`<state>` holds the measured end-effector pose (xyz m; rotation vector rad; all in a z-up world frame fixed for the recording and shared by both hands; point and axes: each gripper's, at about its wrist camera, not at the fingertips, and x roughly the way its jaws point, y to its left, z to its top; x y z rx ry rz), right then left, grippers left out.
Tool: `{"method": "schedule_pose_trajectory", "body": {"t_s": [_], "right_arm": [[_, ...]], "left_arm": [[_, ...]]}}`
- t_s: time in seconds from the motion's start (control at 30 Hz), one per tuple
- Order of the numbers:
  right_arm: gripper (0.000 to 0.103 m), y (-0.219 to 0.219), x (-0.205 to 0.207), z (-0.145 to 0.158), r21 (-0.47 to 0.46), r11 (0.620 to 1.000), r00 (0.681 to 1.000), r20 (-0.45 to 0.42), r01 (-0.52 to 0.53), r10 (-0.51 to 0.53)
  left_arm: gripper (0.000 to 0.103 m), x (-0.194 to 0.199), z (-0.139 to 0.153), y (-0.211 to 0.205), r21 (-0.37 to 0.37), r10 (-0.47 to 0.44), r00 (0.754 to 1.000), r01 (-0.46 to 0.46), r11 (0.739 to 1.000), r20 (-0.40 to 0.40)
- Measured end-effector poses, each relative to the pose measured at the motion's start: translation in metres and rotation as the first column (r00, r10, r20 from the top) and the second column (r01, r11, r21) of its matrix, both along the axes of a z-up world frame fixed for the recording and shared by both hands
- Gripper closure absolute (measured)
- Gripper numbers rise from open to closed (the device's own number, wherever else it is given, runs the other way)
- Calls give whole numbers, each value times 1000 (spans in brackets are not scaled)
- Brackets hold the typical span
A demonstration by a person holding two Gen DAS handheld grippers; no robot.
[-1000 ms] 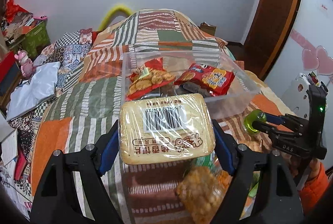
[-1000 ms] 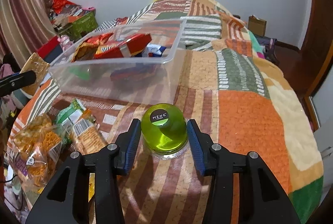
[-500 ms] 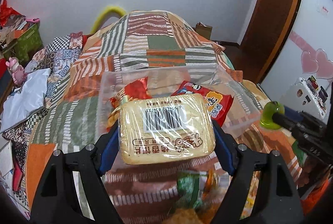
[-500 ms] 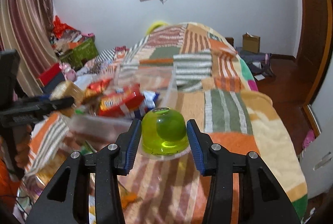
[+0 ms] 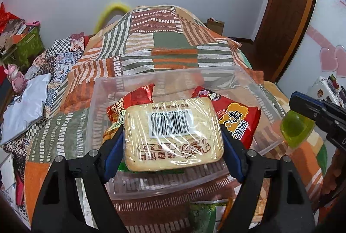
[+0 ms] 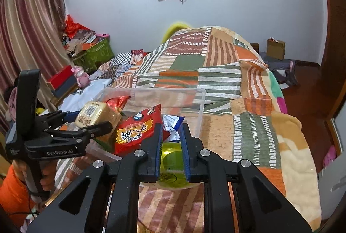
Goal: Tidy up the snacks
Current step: 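Lower the bread cake and jelly cup into the clear box and open both tools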
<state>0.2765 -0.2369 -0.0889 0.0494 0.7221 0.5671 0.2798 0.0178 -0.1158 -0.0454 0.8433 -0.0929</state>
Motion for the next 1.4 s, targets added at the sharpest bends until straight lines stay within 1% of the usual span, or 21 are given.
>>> {"method": "schedule_pose_trajectory", "body": {"t_s": [0.17,0.23,0.37,0.47,0.5,0.57,0.67,0.77,1.0,1.03,1.1,1.17,1.27,1.3,1.37,1.4], "right_arm": [[85,18,11,-4,-41,999,1000,-13,-22,21],[85,22,18,-5,-38,999,999,-30,-32,31],[84,28,33,-8,-37,999,998,-60,-37,35],[84,34,43,-11,-32,998,995,-90,-47,44],[84,36,45,-11,-34,998,995,-94,-48,45],[84,41,48,-9,-43,998,995,-87,-49,45],[84,46,49,-1,-38,998,996,-68,-56,53],[84,49,41,7,-57,996,998,-32,-64,62],[84,42,16,14,-92,993,997,-4,-74,74],[83,41,11,14,-98,992,997,0,-75,75],[77,39,1,15,-106,991,997,6,-81,82],[65,35,-11,16,-109,991,996,16,-80,82],[55,30,-26,17,-113,990,996,27,-79,83],[53,28,-31,17,-118,990,996,33,-78,83],[46,24,-41,19,-125,989,996,46,-74,81],[45,23,-45,19,-127,989,996,51,-72,78]], "left_arm": [[23,4,-2,-8,44,-9,1000,8,999,6],[22,6,-3,-9,52,-12,1000,12,999,9],[21,11,-7,-5,32,-12,1000,12,999,-5],[19,17,-12,-1,2,-12,1000,12,1000,-29],[18,18,-13,-1,11,-7,1000,8,1000,-24],[16,17,-14,-2,30,-8,1000,8,1000,-13],[16,17,-13,-2,26,-10,1000,10,1000,-15],[16,15,-9,2,-2,-13,1000,13,1000,-22],[16,-6,11,6,-31,-1,1000,2,1000,9],[16,-11,15,6,-27,-2,1000,2,1000,17],[16,-21,21,5,-17,-2,1000,3,1000,30],[15,-33,26,5,-9,-2,999,2,1000,41],[14,-49,32,6,-16,0,999,1,1000,43],[13,-54,33,6,-18,0,999,1,1000,43],[11,-64,34,7,-19,3,999,-2,1000,41],[11,-69,34,7,-20,4,999,-3,1000,37]]}}
